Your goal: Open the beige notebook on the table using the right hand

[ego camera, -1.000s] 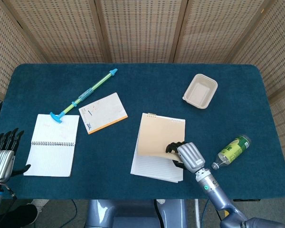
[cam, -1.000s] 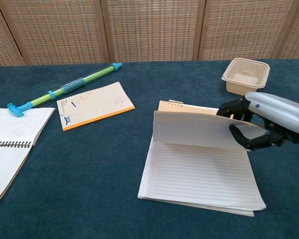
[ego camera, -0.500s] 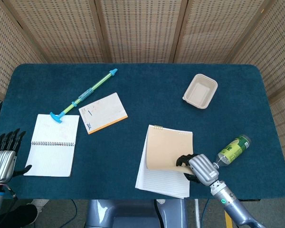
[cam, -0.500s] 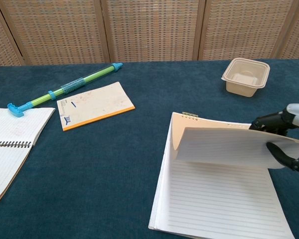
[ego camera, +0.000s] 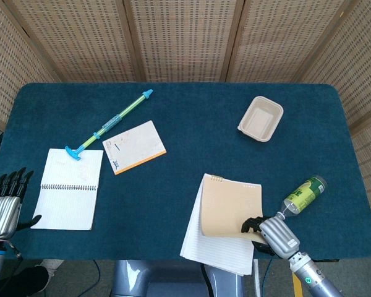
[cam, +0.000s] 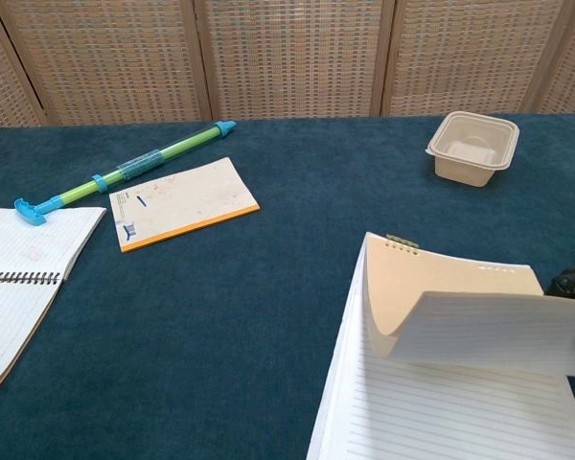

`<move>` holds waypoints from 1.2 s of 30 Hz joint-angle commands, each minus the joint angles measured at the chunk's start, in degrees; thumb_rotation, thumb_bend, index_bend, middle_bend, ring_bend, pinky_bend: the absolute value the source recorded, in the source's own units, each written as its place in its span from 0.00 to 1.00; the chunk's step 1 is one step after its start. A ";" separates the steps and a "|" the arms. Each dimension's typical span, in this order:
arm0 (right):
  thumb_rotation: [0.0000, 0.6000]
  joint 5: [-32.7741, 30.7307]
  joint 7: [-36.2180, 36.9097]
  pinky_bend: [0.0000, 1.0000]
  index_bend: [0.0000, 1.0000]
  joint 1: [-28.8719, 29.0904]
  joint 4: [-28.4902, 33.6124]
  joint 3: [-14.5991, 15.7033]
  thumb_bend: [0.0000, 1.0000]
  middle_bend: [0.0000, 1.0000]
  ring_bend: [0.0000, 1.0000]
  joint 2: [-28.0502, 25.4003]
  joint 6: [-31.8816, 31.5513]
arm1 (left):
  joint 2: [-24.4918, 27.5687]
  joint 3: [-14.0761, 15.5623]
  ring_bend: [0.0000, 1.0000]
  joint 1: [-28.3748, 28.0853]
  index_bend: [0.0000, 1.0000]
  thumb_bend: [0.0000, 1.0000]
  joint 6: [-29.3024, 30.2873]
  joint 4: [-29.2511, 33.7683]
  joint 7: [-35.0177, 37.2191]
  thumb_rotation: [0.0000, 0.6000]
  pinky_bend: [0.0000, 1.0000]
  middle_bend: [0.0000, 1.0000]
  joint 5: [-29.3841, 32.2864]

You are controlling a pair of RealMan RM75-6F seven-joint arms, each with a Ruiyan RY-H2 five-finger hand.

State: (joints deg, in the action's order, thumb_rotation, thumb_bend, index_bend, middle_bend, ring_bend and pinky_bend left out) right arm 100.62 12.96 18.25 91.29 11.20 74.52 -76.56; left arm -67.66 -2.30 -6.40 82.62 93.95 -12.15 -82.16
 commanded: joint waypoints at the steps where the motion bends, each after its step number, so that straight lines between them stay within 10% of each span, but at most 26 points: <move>1: 1.00 1.10 1.10 0.66 0.67 -1.16 -1.17 1.13 0.87 0.58 0.54 -0.13 -1.17 | 0.00 0.05 0.00 0.00 0.00 0.00 -0.01 0.04 -0.03 1.00 0.00 0.00 -0.07; 18: 1.00 4.73 1.66 0.66 0.68 -2.73 -1.37 2.44 0.87 0.58 0.54 -0.18 -3.11 | 0.07 0.07 0.00 0.04 0.00 0.00 0.05 0.14 0.16 1.00 0.00 0.00 -0.17; 36: 1.00 -9.72 -8.14 0.66 0.68 10.10 4.75 -15.48 0.87 0.58 0.54 1.28 11.40 | -1.23 -0.23 0.00 -0.86 0.00 0.00 -2.44 -1.86 0.02 1.00 0.00 0.00 1.87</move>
State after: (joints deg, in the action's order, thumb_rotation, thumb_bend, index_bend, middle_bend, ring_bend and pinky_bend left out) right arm 91.87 5.71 27.65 95.66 -3.42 75.52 -66.06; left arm -68.86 -2.51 -7.24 80.20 92.12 -12.13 -80.31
